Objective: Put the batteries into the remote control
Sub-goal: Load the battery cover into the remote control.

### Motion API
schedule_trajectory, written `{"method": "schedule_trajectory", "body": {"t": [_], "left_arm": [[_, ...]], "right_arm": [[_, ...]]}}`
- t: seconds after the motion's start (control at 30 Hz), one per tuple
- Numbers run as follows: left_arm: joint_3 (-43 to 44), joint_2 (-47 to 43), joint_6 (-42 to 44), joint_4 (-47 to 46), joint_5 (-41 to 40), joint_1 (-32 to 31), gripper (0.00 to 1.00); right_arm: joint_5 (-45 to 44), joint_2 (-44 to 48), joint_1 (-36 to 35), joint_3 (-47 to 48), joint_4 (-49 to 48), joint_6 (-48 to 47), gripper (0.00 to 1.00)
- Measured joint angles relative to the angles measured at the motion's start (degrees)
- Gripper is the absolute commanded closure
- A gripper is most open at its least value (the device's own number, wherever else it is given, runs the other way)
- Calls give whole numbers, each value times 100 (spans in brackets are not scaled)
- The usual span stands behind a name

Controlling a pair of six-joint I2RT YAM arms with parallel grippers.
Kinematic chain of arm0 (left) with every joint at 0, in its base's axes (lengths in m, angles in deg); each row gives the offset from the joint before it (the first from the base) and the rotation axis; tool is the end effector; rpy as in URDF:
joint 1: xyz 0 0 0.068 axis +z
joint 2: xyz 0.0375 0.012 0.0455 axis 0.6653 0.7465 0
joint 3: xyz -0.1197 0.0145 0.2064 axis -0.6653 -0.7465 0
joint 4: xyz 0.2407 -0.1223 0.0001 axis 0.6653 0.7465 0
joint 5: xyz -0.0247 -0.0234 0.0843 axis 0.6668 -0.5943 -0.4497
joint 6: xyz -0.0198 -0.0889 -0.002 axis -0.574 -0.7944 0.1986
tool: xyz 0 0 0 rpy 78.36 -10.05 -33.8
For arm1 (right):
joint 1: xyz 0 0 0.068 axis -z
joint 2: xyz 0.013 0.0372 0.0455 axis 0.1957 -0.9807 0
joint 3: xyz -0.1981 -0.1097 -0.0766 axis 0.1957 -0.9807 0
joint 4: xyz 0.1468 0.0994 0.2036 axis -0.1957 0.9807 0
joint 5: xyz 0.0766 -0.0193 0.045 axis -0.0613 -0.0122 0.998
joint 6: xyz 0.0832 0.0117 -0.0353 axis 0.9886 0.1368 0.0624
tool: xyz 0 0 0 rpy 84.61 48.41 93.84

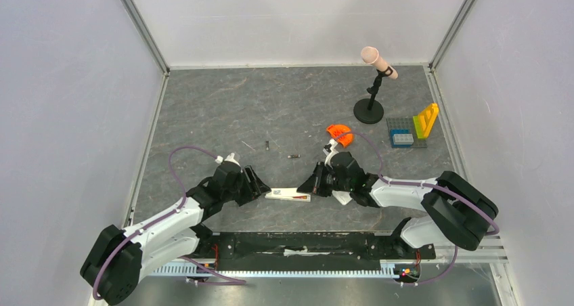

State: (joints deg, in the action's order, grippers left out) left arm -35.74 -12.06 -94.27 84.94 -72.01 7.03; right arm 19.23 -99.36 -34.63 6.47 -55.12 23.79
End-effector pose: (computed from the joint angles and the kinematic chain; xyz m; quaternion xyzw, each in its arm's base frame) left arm 0.1836 -0.1358 0.0794 -0.1598 0.9103 -0.3005 0.2355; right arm 0.1933 0.2316 0.0796 0.0819 0.8739 0.4509 0.1624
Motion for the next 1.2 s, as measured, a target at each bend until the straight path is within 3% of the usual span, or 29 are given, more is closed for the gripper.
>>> {"method": "schedule_trajectory", "body": {"t": [0.4, 0.9, 1.1, 1.2], "left_arm": [[0, 179, 7, -144, 2, 11, 43], [-149, 323, 367, -627, 297, 22, 42], [-114, 822, 540, -1119, 586, 22, 57], [-59, 979, 555, -1182, 660, 28, 59]], "right_arm": [[-72, -20, 0, 2, 131, -120, 100], [-94, -94, 0, 35, 201, -146, 100], [-96, -94, 0, 35, 201, -170, 100], [-127, -103, 0, 35, 249, -186, 100]]}}
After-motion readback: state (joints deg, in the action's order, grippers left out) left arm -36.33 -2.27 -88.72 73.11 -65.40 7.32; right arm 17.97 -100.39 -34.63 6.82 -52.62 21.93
